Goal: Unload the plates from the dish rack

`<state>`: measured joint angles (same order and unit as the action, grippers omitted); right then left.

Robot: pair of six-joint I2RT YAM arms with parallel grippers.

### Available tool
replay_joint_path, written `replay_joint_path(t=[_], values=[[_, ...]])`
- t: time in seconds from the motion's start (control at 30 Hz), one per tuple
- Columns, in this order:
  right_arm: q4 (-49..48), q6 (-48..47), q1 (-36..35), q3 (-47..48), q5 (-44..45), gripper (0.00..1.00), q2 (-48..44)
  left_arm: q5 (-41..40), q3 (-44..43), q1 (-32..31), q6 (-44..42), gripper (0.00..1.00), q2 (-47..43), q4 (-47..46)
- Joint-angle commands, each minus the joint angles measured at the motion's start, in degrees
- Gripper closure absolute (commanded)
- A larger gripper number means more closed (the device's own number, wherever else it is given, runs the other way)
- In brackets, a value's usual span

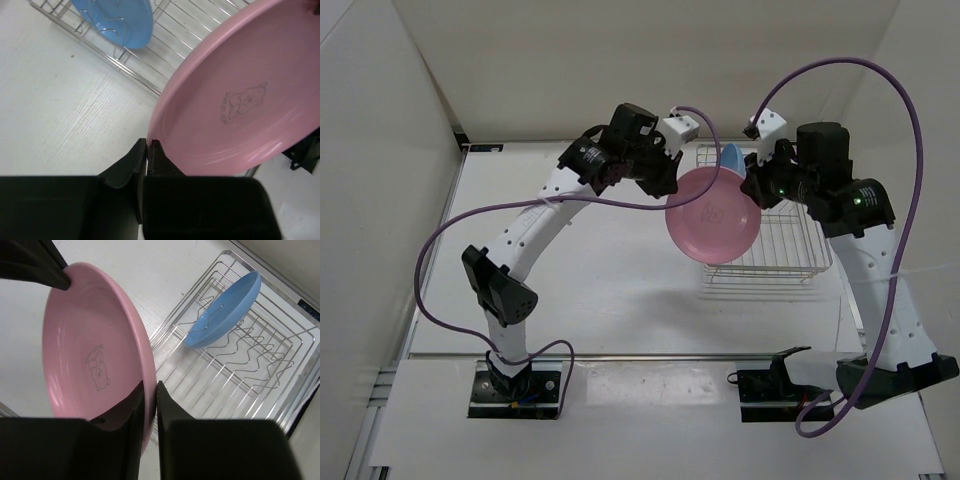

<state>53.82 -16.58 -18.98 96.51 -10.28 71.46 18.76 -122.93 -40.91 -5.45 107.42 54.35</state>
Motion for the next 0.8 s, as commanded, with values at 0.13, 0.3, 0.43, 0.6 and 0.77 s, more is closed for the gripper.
replay_joint_path(t=[0.13, 0.3, 0.43, 0.6, 0.77], values=[[-8.20, 4.53, -0.27, -5.36, 1.66, 0.69, -2.39, -21.20, 6.21, -1.02, 7.64, 0.89, -2.56, -7.23], [-8.73, 5.33, 0.26, -5.37, 3.78, 0.62, -0.28, -23.25, 10.60, -1.02, 7.65, 0.89, -6.60, -7.77], [-9.35, 6.03, 0.79, -4.14, 8.09, 0.53, 0.35, -27.29, 14.82, 0.82, 6.51, 0.89, -10.55, -8.29], [-9.87, 5.51, 2.72, -4.93, 8.61, 0.49, -1.94, -22.64, 21.40, 11.87, 6.51, 0.89, -18.01, -8.29], [-9.88, 4.36, 2.72, -7.47, 12.74, 0.43, -4.92, -17.54, 33.18, 24.80, 4.57, 0.89, -22.43, -11.81]])
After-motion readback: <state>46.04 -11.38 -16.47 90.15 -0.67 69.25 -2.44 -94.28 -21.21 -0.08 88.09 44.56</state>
